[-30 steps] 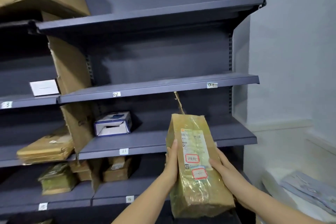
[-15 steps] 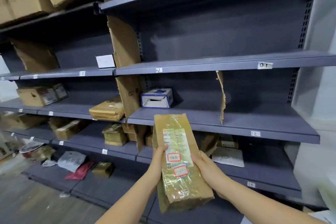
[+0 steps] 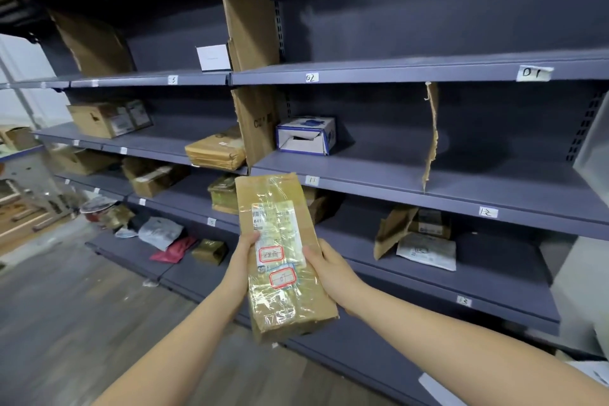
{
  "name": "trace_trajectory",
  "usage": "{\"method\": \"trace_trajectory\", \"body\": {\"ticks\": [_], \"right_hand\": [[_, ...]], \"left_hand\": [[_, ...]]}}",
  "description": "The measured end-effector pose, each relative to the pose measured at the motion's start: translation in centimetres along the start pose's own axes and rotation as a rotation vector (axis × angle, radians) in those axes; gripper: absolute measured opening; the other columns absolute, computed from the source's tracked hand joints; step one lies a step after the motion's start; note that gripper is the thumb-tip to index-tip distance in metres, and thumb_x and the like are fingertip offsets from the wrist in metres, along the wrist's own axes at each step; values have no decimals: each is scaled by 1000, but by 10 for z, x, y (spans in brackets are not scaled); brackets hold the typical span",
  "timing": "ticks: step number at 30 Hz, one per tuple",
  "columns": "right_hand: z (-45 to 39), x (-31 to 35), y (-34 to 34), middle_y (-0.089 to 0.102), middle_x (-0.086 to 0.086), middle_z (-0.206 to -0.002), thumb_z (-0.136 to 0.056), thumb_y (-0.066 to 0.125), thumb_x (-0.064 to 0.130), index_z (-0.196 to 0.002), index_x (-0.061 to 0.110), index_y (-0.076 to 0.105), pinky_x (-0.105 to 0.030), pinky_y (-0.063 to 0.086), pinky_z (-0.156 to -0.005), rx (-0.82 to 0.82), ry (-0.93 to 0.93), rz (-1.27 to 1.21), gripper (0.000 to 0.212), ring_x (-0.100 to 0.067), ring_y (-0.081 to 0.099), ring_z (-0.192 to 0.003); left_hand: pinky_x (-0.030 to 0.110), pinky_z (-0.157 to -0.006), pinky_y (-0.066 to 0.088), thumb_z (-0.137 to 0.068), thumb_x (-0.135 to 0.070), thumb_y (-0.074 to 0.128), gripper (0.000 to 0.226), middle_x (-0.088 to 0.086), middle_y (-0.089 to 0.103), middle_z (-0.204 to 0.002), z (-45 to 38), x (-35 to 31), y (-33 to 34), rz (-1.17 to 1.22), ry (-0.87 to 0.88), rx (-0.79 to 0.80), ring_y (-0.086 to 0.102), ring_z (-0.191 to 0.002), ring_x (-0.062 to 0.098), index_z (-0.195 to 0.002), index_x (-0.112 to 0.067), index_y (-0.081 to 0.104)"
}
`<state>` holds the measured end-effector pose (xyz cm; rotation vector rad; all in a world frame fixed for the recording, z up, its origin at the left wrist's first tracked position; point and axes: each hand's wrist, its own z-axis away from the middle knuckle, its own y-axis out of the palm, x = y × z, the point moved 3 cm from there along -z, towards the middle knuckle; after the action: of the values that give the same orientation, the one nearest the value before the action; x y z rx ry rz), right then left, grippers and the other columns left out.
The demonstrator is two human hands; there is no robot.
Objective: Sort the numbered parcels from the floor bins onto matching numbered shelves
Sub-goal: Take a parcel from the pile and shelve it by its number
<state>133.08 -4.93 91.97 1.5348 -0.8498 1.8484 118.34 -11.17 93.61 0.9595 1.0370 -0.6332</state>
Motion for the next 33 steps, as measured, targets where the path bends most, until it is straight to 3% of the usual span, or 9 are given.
{"method": "trace_trajectory", "body": {"ticks": [3, 7, 12, 19, 24, 29, 33], "right_hand": [[-5, 1, 16, 65, 6, -118, -102, 42, 41, -129, 27, 50, -30, 53, -89, 46, -2, -6, 31, -11, 65, -104], [-19, -1, 44, 62, 6, -126, -100, 42, 46, -132, 30, 49, -38, 49, -100, 97, -4, 52, 37, -14, 62, -110], [-37, 7, 91, 66, 11, -118, -97, 43, 54, -128, 36, 51, -41, 50, -99, 180, -8, 81, 37, -12, 64, -107], [-75, 47, 176, 67, 10, -109, -101, 42, 45, -124, 29, 50, -24, 50, -74, 313, -36, 105, 29, -8, 66, -96], [-124, 69, 260, 69, 8, -109, -100, 44, 45, -127, 27, 53, -31, 54, -83, 362, -24, 97, 34, -11, 68, -97], [-172, 96, 344, 71, 5, -109, -98, 47, 46, -126, 24, 55, -25, 53, -74, 386, -32, 99, 36, -11, 69, -95], [-209, 111, 396, 72, 5, -107, -99, 46, 44, -125, 25, 55, -25, 54, -75, 391, -38, 95, 33, -12, 70, -95]], "left_hand": [[41, -74, 51, -98, -30, 42, 36, 16, 72, -98, 4, -2, -18, 6, 4, -36, 67, -81, 31, -119, -7, 59], [39, -71, 52, -98, -33, 42, 32, 12, 75, -90, 15, -6, -49, -2, 14, -119, 70, -76, 28, -110, -11, 62], [44, -85, 52, -95, -38, 48, 38, 15, 73, -102, 24, -21, -98, -9, 26, -241, 70, -89, 33, -117, -12, 63], [42, -78, 53, -95, -34, 49, 31, 15, 74, -97, 17, -66, -179, 46, 76, -373, 68, -86, 34, -110, -13, 64], [55, -99, 47, -92, -37, 53, 37, 17, 73, -104, -4, -110, -267, 3, 96, -470, 66, -100, 41, -115, -12, 65], [55, -99, 47, -92, -34, 54, 34, 19, 72, -104, -29, -158, -353, 29, 111, -515, 65, -101, 43, -113, -10, 65], [46, -86, 52, -95, -29, 51, 28, 21, 71, -104, -53, -190, -404, 48, 128, -494, 66, -93, 40, -108, -9, 65]]}}
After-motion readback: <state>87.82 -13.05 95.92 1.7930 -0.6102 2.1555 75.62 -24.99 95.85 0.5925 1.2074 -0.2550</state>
